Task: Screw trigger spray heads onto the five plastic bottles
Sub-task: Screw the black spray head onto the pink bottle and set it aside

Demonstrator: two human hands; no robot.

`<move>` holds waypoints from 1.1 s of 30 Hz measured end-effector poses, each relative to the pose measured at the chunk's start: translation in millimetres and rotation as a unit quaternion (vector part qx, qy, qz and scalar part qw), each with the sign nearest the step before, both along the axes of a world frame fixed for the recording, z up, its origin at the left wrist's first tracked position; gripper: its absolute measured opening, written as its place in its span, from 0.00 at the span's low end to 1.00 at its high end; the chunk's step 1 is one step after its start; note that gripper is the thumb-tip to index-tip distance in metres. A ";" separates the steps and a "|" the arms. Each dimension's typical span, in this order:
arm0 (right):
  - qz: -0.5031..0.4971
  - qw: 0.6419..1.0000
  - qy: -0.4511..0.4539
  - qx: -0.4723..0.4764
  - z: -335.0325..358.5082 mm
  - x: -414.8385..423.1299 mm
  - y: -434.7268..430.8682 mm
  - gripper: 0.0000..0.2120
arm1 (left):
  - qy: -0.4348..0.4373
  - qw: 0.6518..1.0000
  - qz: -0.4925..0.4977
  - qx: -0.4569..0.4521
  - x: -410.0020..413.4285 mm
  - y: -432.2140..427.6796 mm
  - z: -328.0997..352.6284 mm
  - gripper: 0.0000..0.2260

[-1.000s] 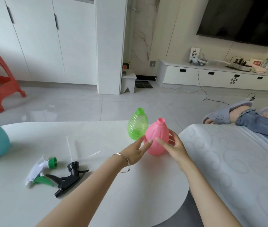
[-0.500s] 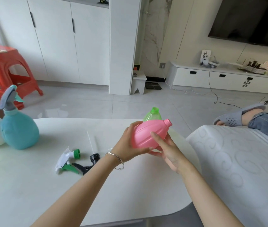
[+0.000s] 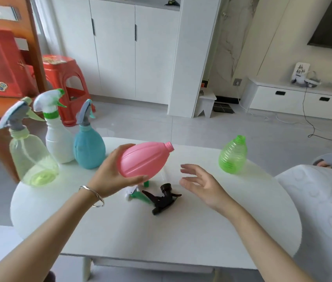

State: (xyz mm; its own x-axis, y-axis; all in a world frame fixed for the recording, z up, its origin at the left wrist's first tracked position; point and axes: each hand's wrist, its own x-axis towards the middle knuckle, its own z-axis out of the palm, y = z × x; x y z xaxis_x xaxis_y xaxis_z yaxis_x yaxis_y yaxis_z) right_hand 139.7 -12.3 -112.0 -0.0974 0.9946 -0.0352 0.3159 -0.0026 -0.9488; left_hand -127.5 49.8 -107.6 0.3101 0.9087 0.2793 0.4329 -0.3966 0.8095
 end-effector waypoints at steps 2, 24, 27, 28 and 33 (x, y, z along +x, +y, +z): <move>0.023 0.999 -0.038 0.000 -9.7 -4.2 2.0 0.23 | -0.010 1.000 0.015 -0.006 -17.9 -2.3 -4.4 0.39; 0.065 0.981 -0.174 0.056 -38.1 -27.7 16.7 0.15 | -0.075 0.996 0.021 -0.032 -33.9 -8.4 -15.8 0.33; -0.023 0.998 0.038 0.049 -19.6 -19.6 21.7 0.12 | -0.085 0.995 0.035 -0.035 -36.0 -5.7 -16.7 0.34; -0.041 0.991 0.122 0.035 -12.9 -15.2 23.1 0.13 | -0.086 0.995 0.039 -0.038 -36.6 -5.4 -17.3 0.35; -0.109 0.867 0.480 -0.071 3.2 3.4 26.3 0.18 | -0.077 0.996 0.037 -0.034 -35.5 -7.0 -19.0 0.33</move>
